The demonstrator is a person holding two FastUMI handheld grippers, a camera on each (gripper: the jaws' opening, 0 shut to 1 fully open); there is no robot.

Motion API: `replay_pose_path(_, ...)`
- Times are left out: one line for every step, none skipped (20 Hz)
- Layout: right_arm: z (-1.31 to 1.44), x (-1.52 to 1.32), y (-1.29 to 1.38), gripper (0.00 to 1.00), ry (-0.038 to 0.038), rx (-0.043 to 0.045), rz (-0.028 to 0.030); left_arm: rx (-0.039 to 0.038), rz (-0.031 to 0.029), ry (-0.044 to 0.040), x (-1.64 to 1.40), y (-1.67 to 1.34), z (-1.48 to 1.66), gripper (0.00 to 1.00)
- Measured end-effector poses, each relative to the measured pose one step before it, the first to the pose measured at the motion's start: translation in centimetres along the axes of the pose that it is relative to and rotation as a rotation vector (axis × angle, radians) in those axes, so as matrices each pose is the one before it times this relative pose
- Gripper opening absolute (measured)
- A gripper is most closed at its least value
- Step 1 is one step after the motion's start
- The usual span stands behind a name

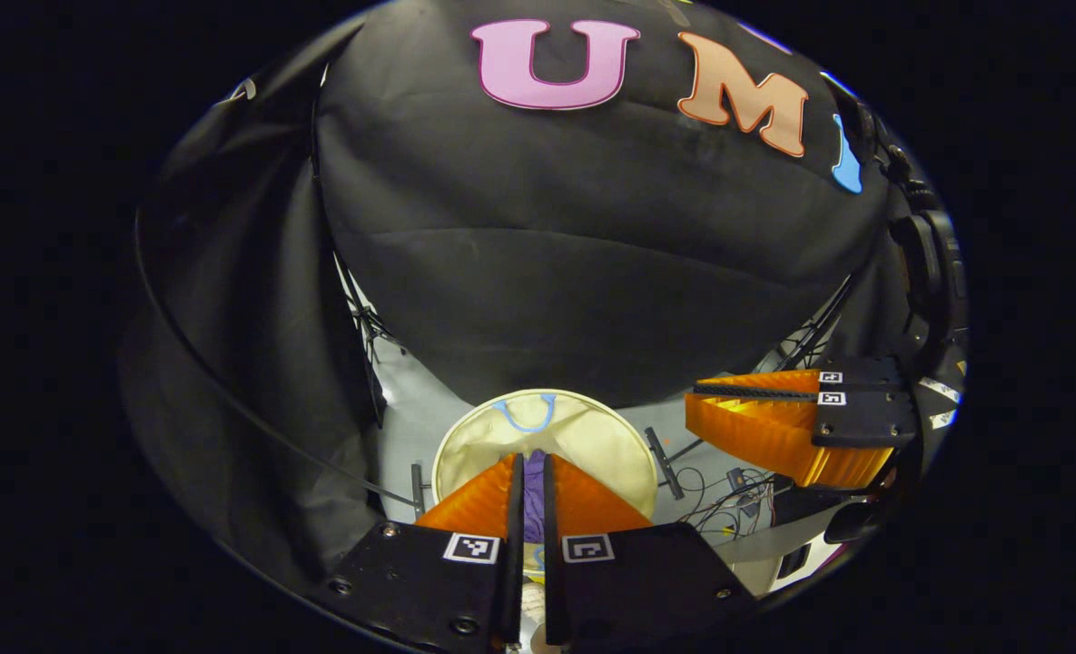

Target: Grasp the clothes on the hanger with both hands and then place them into the laundry hamper below.

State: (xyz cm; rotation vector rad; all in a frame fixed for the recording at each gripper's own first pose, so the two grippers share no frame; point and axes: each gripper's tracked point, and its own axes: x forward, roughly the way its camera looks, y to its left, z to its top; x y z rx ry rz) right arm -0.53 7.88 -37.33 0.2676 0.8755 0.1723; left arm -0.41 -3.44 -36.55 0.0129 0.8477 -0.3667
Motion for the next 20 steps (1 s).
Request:
replay_pose_path(0.158,-0.085,-0.032,0.05,-0.00345,0.00188,-0.00212,0.00213,0.00166,-0.00558,-0.038,0.18,-0.005,0.11)
replay_pose_path(0.201,-0.102,-0.058,0.05,-0.00376,0.00075,-0.00192,0.00071,-0.0002,-0.00127,-0.145,0.102,0.006,0.11)
replay_pose_path(0.083,-0.098,-0.044,0.05,-0.00378,-0.00124,-0.00303,0.00048,-0.00152,-0.00501,-0.121,0.026,0.085,0.11)
replay_pose_path(0.317,-0.101,-0.057,0.05,-0.00678,-0.00178,-0.0033,0.00172,-0.00134,-0.011,-0.1,0.105,0.146,0.11)
replay_pose_path(0.274,-0.157,0.011,0.05,-0.00869,-0.00157,-0.00287,0.00278,-0.00008,-0.0127,-0.144,0.179,0.308,0.11)
replay_pose_path(0.315,-0.188,-0.025,0.05,-0.00769,-0.00227,-0.00299,0.00318,0.00001,-0.01301,-0.073,0.241,0.286,0.11)
replay_pose_path(0.333,-0.302,-0.07,0.05,-0.00685,-0.00229,-0.00288,0.00207,0.00011,-0.01069,-0.054,0.128,0.279,0.11)
replay_pose_path(0.327,-0.25,-0.041,0.05,-0.00759,-0.0031,-0.00495,0.00119,-0.00104,-0.01322,-0.069,0.136,0.341,0.11)
replay_pose_path(0.162,-0.175,0.018,0.05,-0.00911,-0.00121,-0.00377,0.00041,-0.00063,-0.01434,-0.171,0.133,0.446,0.11)
replay_pose_path(0.33,-0.214,-0.07,0.05,-0.00903,0.00188,-0.00454,0.00017,-0.00365,-0.01485,-0.082,0.124,0.381,0.11)
replay_pose_path(0.384,-0.33,-0.01,0.05,-0.00983,0.00629,-0.00182,0.00076,-0.00316,-0.01546,-0.16,0.17,0.497,0.11)
replay_pose_path(0.419,-0.345,-0.049,0.05,-0.01082,0.00715,-0.00279,0.0013,-0.00193,-0.01293,0.036,0.081,0.213,0.11)
replay_pose_path(0.283,-0.403,-0.149,0.05,-0.01216,0.00598,-0.00338,0.00312,-0.00223,-0.01622,-0.05,0.048,0.347,0.11)
replay_pose_path(0.46,-0.503,-0.177,0.05,-0.01494,0.00319,-0.00706,0.0027,-0.00337,-0.01707,-0.037,-0.047,0.31,0.11)
replay_pose_path(0.401,-0.639,-0.008,0.05,-0.01581,0.00276,-0.00633,0.00215,-0.00414,-0.01909,-0.251,0.051,0.402,0.11)
replay_pose_path(0.659,-0.63,0.009,0.05,-0.01482,0.00498,-0.00698,0.00289,-0.00504,-0.01997,-0.273,0.062,0.381,0.11)
replay_pose_path(0.653,-0.578,-0.009,0.05,-0.01999,0.00606,-0.00785,0.00406,-0.00473,-0.02147,-0.196,0.086,0.539,0.11)
replay_pose_path(0.996,-0.723,-0.129,0.05,-0.02465,0.00537,-0.00996,0.00641,-0.00298,-0.0222,-0.026,0.054,0.344,0.11)
replay_pose_path(1.025,-0.699,-0.049,0.05,-0.02754,0.00486,-0.01033,0.00835,-0.00721,-0.0318,-0.168,0.003,0.713,0.11)
replay_pose_path(1.223,-0.711,-0.098,0.05,-0.03084,0.00419,-0.01194,0.01012,-0.00936,-0.02885,-0.175,0.136,0.602,0.11)
